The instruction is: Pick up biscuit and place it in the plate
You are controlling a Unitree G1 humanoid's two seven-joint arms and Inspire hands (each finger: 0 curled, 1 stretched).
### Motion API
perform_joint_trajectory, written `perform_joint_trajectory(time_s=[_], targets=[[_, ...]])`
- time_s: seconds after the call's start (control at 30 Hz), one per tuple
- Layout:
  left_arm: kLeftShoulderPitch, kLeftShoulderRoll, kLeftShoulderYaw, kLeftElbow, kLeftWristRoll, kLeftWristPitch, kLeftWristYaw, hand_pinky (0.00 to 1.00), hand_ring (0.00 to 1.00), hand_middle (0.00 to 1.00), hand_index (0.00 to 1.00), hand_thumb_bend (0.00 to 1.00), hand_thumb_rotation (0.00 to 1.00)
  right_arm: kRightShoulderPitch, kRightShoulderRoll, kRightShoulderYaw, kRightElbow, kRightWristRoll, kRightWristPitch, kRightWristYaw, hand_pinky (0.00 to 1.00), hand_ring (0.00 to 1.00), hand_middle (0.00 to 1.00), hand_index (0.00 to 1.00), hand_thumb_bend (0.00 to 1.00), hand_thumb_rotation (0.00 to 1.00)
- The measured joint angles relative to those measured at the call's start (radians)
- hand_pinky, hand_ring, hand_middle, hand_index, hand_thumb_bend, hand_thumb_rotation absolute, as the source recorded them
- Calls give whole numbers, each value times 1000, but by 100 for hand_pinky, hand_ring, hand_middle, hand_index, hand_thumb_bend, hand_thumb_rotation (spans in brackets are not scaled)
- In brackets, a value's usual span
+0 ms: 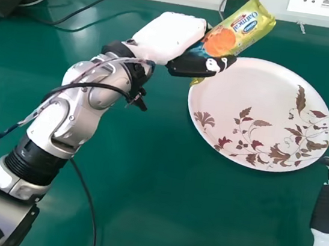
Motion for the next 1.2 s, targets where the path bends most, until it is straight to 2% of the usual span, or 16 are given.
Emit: perform_joint_trajectory(time_s=[0.13, 0.2, 0.37, 0.57, 0.63, 0.67, 0.9, 1.0, 1.2], targets=[[-34, -4, -20, 25, 14, -13, -5, 32, 41, 49, 51, 51, 0, 1, 0, 0, 0, 0, -2, 0, 46, 53, 47, 51, 52, 0], [-46, -10, -34, 39, 22, -17, -5, 32, 41, 49, 51, 51, 0, 3, 0, 1, -1, 0, -2, -1, 54, 61, 61, 50, 52, 4], [-66, -28, -50, 94, 21, -50, -4, 32, 41, 49, 51, 51, 0, 8, 1, 3, -6, 10, 1, -2, 57, 65, 67, 50, 51, 5], [-93, -44, -66, 155, 27, -92, 26, 32, 41, 49, 51, 51, 0, 9, 2, 3, -8, 14, 1, 0, 52, 60, 64, 50, 52, 5], [-109, -54, -81, 180, 50, -93, 29, 32, 41, 49, 51, 51, 0, 10, 2, 3, -8, 13, -1, -1, 47, 57, 61, 50, 52, 5], [-115, -60, -87, 189, 52, -92, 29, 32, 41, 49, 51, 51, 0, 10, 2, 3, -8, 13, -2, -1, 48, 59, 61, 50, 52, 5], [-138, -90, -132, 245, 109, -103, 48, 32, 41, 49, 51, 51, 0, 9, 2, 4, -8, 14, -4, 0, 42, 53, 60, 49, 52, 6], [-155, -102, -151, 271, 132, -105, 52, 32, 41, 49, 51, 51, 0, 10, 2, 3, -8, 14, -4, 0, 47, 60, 63, 49, 52, 6], [-171, -122, -164, 301, 138, -105, 52, 32, 41, 49, 51, 51, 0, 10, 2, 5, -9, 13, -7, 0, 47, 59, 62, 49, 52, 5]])
